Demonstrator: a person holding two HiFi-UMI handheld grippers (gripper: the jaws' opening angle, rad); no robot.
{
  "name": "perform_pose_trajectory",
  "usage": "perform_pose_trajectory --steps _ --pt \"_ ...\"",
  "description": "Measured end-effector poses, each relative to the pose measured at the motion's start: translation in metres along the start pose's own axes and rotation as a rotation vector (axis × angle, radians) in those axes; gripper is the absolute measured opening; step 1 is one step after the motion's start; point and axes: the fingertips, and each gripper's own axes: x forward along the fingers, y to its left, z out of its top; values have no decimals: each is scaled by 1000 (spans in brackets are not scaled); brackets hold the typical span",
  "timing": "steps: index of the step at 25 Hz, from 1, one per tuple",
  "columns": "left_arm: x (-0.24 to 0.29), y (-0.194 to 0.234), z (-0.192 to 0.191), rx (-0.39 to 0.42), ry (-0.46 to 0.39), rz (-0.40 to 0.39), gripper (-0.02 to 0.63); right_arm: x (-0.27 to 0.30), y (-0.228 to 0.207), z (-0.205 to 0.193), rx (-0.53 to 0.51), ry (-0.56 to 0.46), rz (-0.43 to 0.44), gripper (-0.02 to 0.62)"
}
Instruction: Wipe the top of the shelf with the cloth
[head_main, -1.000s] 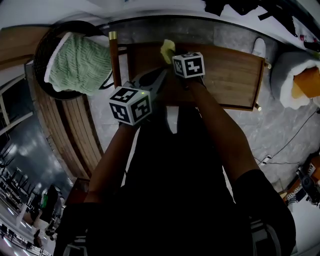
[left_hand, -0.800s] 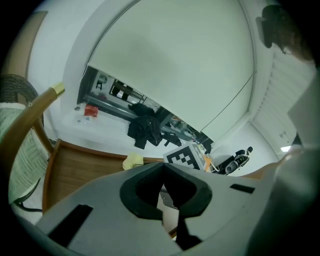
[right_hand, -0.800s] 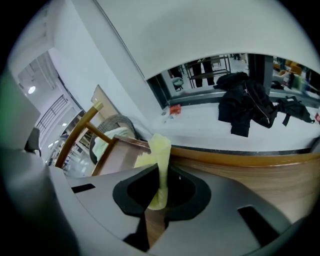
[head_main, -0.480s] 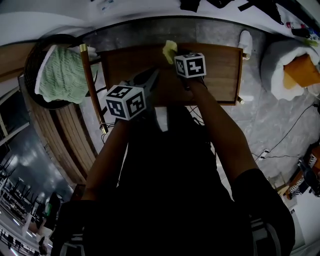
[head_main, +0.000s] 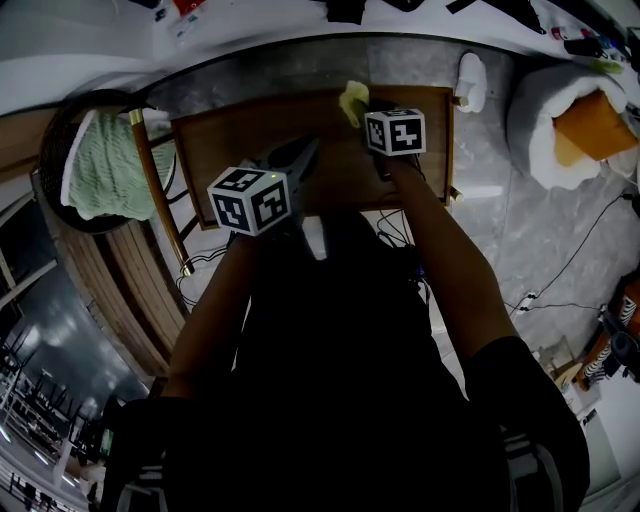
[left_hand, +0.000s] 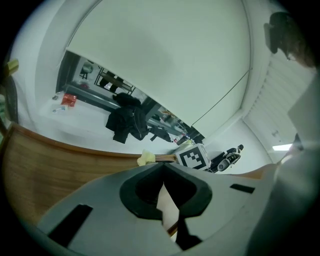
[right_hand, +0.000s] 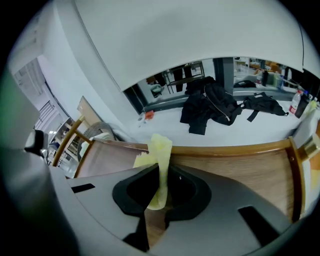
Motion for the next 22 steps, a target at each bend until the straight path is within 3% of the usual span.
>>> perform_pose_trajectory --steps 14,22 --pt "34 -32 -11 37 39 -21 12 -71 -130 -7 149 -60 -236 46" --pt "19 -36 -12 41 22 -10 12 -93 -161 -16 238 -52 -380 46"
